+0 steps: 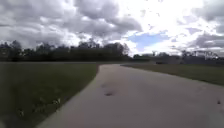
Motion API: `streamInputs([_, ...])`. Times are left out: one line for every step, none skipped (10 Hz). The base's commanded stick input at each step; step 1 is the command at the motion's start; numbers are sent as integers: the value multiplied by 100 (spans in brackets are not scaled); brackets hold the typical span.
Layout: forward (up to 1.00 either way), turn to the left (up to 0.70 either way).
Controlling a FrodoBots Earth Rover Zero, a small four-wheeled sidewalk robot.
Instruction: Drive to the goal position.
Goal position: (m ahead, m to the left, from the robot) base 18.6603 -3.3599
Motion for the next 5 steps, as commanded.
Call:
streamInputs([100,0])
streamInputs([100,0])
streamInputs([100,0])
streamInputs([100,0])
streamInputs([100,0])
